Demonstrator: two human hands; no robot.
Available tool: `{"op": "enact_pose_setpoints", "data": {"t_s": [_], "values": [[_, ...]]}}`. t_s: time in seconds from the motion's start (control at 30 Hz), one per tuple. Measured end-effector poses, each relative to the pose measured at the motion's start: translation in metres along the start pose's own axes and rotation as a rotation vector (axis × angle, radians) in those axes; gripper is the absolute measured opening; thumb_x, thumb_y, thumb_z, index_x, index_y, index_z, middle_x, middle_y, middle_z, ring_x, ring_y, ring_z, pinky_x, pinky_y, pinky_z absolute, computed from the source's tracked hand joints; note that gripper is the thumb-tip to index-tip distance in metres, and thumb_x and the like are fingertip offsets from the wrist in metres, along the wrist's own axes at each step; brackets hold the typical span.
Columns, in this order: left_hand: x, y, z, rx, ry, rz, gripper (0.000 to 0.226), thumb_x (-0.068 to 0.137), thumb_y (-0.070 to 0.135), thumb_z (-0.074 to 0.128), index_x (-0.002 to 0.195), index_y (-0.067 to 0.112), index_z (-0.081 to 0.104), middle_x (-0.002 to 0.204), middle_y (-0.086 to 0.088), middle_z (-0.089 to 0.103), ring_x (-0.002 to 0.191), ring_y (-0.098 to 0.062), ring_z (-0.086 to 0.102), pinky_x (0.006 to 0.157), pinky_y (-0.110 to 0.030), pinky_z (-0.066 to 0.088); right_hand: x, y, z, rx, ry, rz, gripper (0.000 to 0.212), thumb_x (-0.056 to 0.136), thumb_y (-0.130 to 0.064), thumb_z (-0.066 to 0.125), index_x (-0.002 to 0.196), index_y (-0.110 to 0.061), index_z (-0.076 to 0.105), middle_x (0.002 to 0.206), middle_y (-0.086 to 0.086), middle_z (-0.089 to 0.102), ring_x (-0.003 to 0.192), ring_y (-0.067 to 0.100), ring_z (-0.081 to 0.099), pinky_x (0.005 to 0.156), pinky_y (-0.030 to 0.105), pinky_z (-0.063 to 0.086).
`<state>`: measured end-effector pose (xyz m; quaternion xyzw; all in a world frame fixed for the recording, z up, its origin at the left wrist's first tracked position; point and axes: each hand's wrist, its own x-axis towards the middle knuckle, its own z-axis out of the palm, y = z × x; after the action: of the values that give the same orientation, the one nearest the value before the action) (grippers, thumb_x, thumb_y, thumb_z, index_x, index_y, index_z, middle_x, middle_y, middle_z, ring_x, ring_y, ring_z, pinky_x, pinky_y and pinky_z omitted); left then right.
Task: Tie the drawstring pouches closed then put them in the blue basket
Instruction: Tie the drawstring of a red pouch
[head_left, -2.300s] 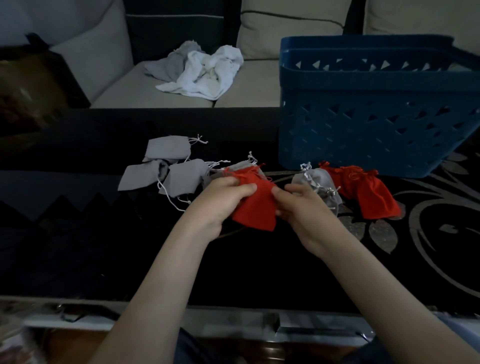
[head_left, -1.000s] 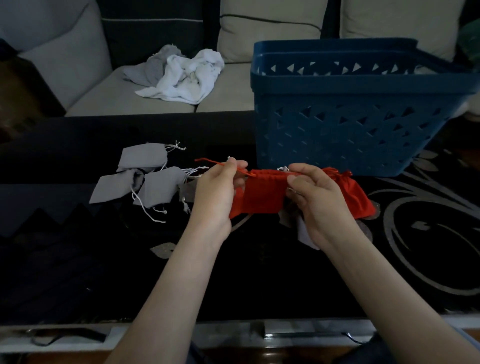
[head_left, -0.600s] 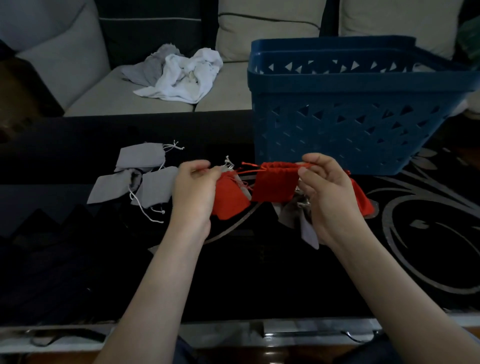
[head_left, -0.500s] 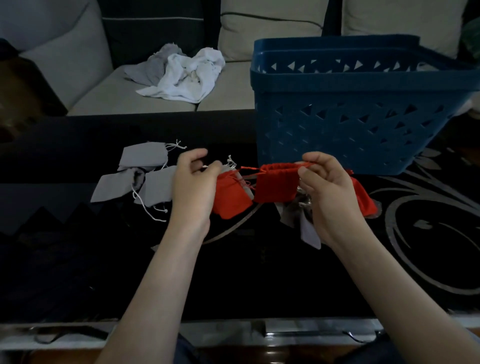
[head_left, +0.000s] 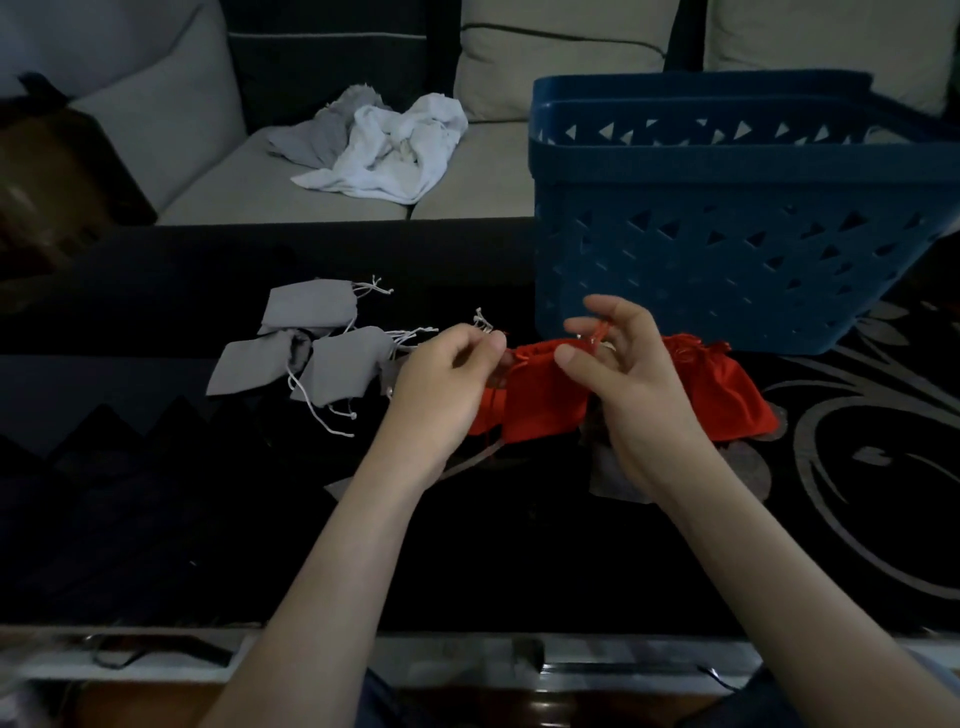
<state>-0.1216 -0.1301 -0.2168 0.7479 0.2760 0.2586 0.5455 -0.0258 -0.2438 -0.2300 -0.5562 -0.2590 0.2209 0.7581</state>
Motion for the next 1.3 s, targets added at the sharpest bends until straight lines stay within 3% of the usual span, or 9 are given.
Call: {"op": "enact_pose_setpoints", "data": {"t_s": [0.13, 0.37, 0.63, 0.83, 1.03, 1.17, 1.3], "values": [[0.000, 0.002, -0.002, -0.131, 0.002, -0.111, 0.028, 0.099, 0.026, 0.048, 0.074, 0.019, 0.060, 0.075, 0.003, 0.066, 0.071, -0.011, 0.062, 0.067, -0.026, 0.052, -0.001, 0.004, 0.003, -0.087, -0.106, -0.046, 0.062, 0.083, 0.011, 0.061, 0.123, -0.029, 0.037, 0.105, 0.002, 0.058, 0.078, 0.000, 0.062, 0.070, 0.018, 0.052], [-0.001, 0.005, -0.006, -0.193, 0.013, -0.185, 0.034, 0.102, 0.020, 0.040, 0.073, 0.013, 0.054, 0.056, 0.007, 0.067, 0.054, -0.004, 0.066, 0.049, -0.016, 0.050, 0.002, 0.002, -0.001, -0.091, -0.057, -0.094, 0.071, 0.081, 0.015, 0.061, 0.123, -0.035, 0.031, 0.110, 0.005, 0.056, 0.072, 0.011, 0.056, 0.071, 0.029, 0.053], [0.001, 0.007, -0.005, -0.196, 0.029, -0.232, 0.033, 0.104, 0.015, 0.031, 0.074, 0.011, 0.045, 0.063, -0.001, 0.070, 0.057, -0.012, 0.068, 0.051, -0.018, 0.053, 0.006, 0.000, -0.007, -0.072, 0.060, -0.163, 0.074, 0.081, 0.017, 0.060, 0.123, -0.035, 0.027, 0.111, 0.005, 0.052, 0.060, 0.000, 0.047, 0.068, 0.018, 0.049], [0.004, 0.005, -0.008, -0.177, 0.011, -0.264, 0.031, 0.103, 0.013, 0.027, 0.076, 0.012, 0.043, 0.064, -0.002, 0.072, 0.060, -0.016, 0.070, 0.055, -0.022, 0.055, 0.011, 0.000, -0.014, -0.043, 0.127, -0.184, 0.068, 0.081, 0.016, 0.060, 0.117, -0.034, 0.033, 0.104, 0.003, 0.054, 0.063, 0.004, 0.046, 0.067, 0.018, 0.046], [0.009, 0.001, -0.005, -0.240, 0.069, -0.308, 0.032, 0.104, 0.014, 0.027, 0.077, 0.013, 0.044, 0.058, -0.002, 0.070, 0.047, -0.014, 0.064, 0.055, -0.027, 0.055, 0.013, -0.001, -0.018, 0.040, 0.183, -0.191, 0.064, 0.081, 0.017, 0.058, 0.115, -0.031, 0.033, 0.102, 0.004, 0.050, 0.065, 0.003, 0.044, 0.069, 0.014, 0.045], [0.010, 0.003, -0.003, -0.325, 0.127, -0.297, 0.030, 0.102, 0.012, 0.028, 0.080, 0.011, 0.047, 0.059, -0.002, 0.069, 0.047, -0.012, 0.063, 0.050, -0.021, 0.054, 0.014, 0.000, -0.017, 0.034, 0.183, -0.177, 0.057, 0.083, 0.013, 0.059, 0.110, -0.031, 0.037, 0.094, 0.001, 0.054, 0.064, 0.000, 0.049, 0.068, 0.014, 0.046], [0.015, -0.009, -0.004, -0.146, 0.203, -0.292, 0.027, 0.099, 0.037, 0.040, 0.096, 0.015, 0.055, 0.089, -0.003, 0.066, 0.080, -0.016, 0.065, 0.079, -0.035, 0.057, 0.013, 0.000, -0.017, 0.053, 0.169, -0.145, 0.051, 0.085, 0.011, 0.059, 0.110, -0.029, 0.040, 0.090, -0.001, 0.057, 0.067, 0.000, 0.056, 0.066, 0.015, 0.048]]}}
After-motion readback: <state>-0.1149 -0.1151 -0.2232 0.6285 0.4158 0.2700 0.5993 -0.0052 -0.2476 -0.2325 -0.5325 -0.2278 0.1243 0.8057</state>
